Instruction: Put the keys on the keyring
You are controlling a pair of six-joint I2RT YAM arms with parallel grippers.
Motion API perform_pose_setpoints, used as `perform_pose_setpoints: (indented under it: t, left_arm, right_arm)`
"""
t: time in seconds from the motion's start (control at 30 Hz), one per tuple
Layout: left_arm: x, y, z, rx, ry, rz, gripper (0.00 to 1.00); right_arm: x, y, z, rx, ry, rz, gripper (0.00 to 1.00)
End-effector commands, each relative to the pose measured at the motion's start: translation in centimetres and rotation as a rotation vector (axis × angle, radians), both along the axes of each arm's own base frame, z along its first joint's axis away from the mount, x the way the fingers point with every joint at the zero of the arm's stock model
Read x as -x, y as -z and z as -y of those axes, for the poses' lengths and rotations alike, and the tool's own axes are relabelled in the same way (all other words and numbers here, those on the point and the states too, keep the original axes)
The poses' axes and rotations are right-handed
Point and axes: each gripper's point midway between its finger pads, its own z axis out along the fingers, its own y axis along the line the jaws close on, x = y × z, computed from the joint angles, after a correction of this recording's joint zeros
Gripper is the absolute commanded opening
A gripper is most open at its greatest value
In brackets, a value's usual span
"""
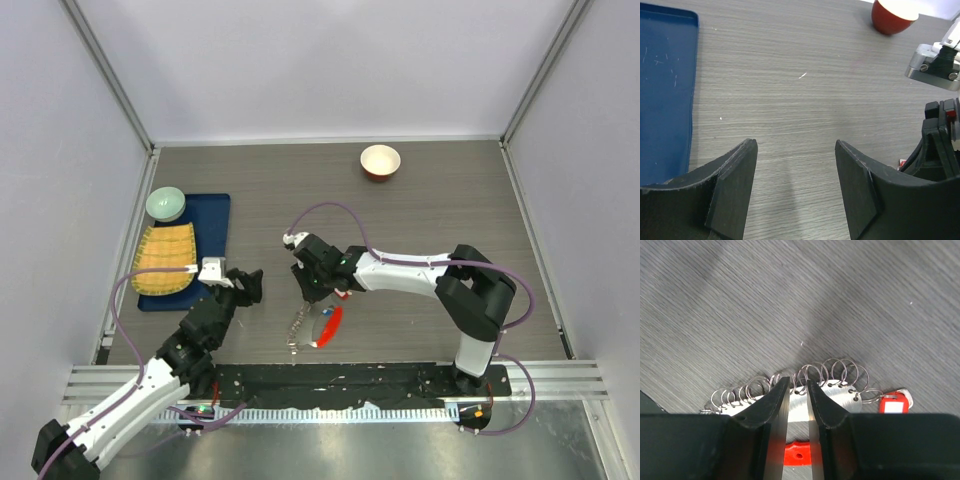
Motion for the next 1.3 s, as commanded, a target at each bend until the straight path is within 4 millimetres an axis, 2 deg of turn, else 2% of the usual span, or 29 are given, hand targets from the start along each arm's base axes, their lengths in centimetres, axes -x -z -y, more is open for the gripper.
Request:
perform_pose_setpoints:
  t: [0.0,0.23,0.47,0.67,0.93,1.03,1.27]
  left_arm:
    - [-0.2,-0.4,0.0,0.005,-0.009,-0.005,0.68]
    - [-0.2,-0.3,0.2,0.003,-0.003,-0.009,0.68]
    - [-0.2,-0.3,0.2,0.003,0.000,-0.010,0.68]
    - [-0.2,-0.3,0.4,0.004,0.008,-0.010,0.68]
    - [-0.3,-0.2,0.5,-0.002,0.011,-0.015,0.69]
    - [-0.3,-0.2,0.5,-0.001,0.013,-0.015,0.69]
    - [-0.3,-0.1,0.6,-0.002,0.017,-0.017,0.69]
  right_arm:
    - [0.3,-1.3,-0.8,-0.021,0.000,-0.039,0.26]
    - [1.0,0.1,-0.5,0.013,-0.004,-0.089,0.25]
    - [0.6,1.2,0.0,0.059,0.015,-0.084,0.23]
    - [0.3,0.6,-0.4,0.049,0.003,-0.068,0.24]
    - [1.6,0.8,-1.3,0.014,-0.065,-0.131,0.24]
    - [1.7,0.7,-1.3,0.013,-0.073,-0.132,0.18]
    - [1.4,-0.4,-1.5,-0.005,-0.092,-0.107,0.18]
